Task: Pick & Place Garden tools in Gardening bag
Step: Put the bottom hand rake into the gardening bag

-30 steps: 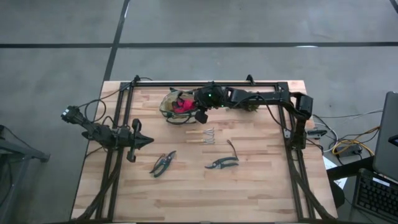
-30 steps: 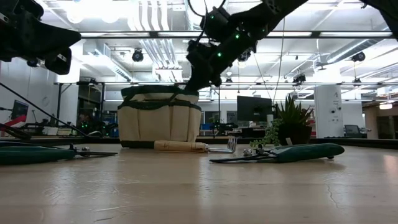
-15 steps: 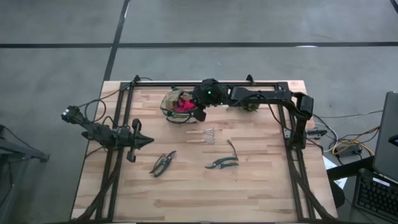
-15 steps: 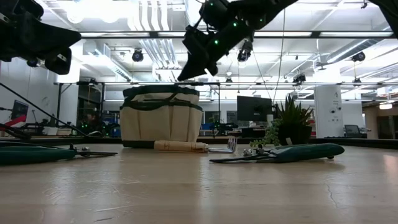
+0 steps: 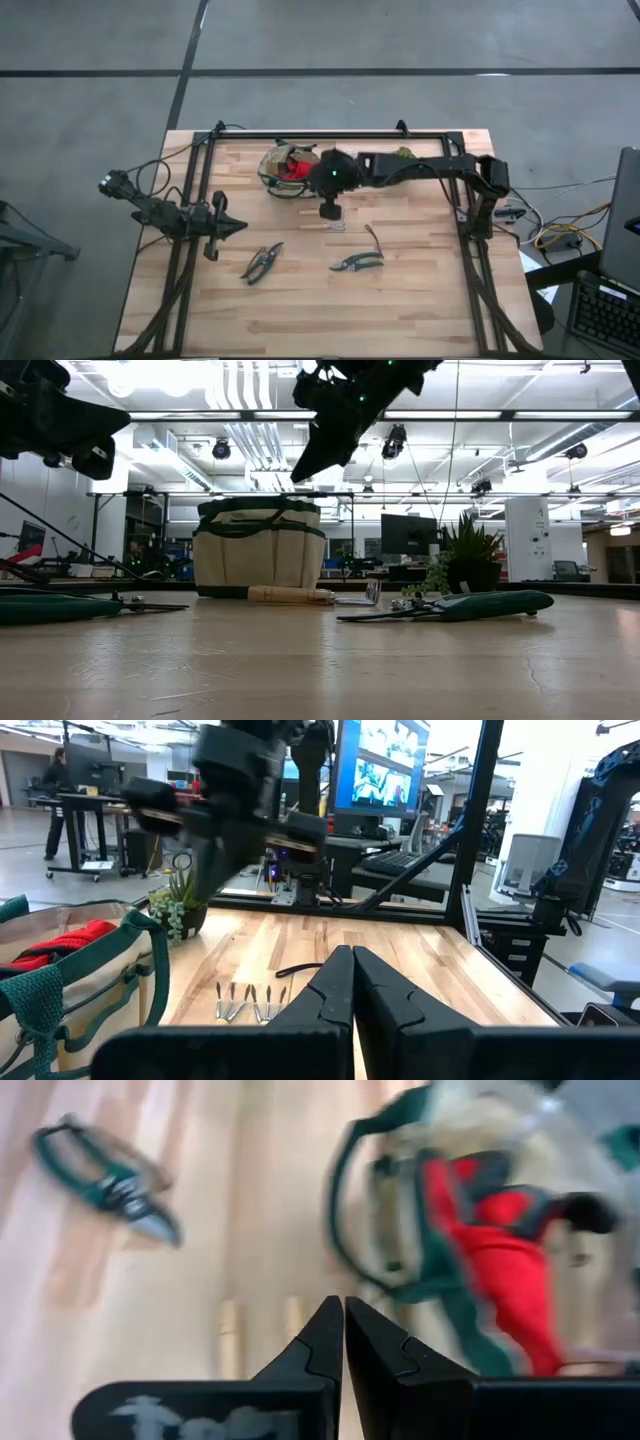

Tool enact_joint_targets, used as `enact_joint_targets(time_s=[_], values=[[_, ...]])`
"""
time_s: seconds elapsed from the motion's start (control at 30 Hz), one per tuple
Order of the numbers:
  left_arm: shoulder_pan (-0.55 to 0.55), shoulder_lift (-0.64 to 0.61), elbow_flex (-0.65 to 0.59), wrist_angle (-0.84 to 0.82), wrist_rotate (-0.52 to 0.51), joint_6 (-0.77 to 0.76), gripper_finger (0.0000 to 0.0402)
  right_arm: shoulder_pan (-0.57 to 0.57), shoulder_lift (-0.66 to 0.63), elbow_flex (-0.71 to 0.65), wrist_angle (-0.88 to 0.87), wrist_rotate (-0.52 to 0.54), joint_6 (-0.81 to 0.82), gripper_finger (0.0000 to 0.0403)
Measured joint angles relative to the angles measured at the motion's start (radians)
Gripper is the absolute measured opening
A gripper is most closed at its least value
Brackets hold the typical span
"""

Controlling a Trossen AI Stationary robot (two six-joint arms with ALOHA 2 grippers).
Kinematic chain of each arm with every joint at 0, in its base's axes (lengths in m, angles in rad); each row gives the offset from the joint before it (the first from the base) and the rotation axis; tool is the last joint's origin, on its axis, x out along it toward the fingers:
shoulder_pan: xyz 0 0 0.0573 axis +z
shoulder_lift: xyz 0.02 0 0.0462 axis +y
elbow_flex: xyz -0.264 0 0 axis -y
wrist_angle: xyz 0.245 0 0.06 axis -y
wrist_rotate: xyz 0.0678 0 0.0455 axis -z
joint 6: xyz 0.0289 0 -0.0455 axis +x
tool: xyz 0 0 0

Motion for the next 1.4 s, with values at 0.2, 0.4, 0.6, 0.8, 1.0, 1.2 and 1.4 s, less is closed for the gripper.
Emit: enact_joint_targets(time_s=[0.2,0.4,0.6,0.8,1.0,1.2,1.4], values=[[0.000,0.000,0.000,0.000,0.000,0.000,0.0005,0.053,0.000,-0.020,-0.021,-0.111,0.029,0.0008],[0.000,0.000,0.000,0.000,0.000,0.000,0.0005,0.091,0.000,-0.053,-0.063,-0.110,0.065,0.0008],[0.000,0.000,0.000,0.000,0.000,0.000,0.0005,0.116,0.000,-0.112,-0.099,-0.074,0.083,0.0023],[0.000,0.000,0.000,0.000,0.000,0.000,0.0005,0.115,-0.002,-0.177,-0.119,0.012,0.157,0.0091],[0.000,0.000,0.000,0.000,0.000,0.000,0.0005,0.115,-0.002,-0.215,-0.161,0.030,0.310,0.0172],[0.000,0.000,0.000,0.000,0.000,0.000,0.0005,0.113,-0.002,-0.248,-0.156,0.030,0.487,0.0207],[0.000,0.000,0.000,0.000,0.000,0.000,0.0005,0.108,-0.001,-0.288,-0.153,0.030,0.609,0.0204]])
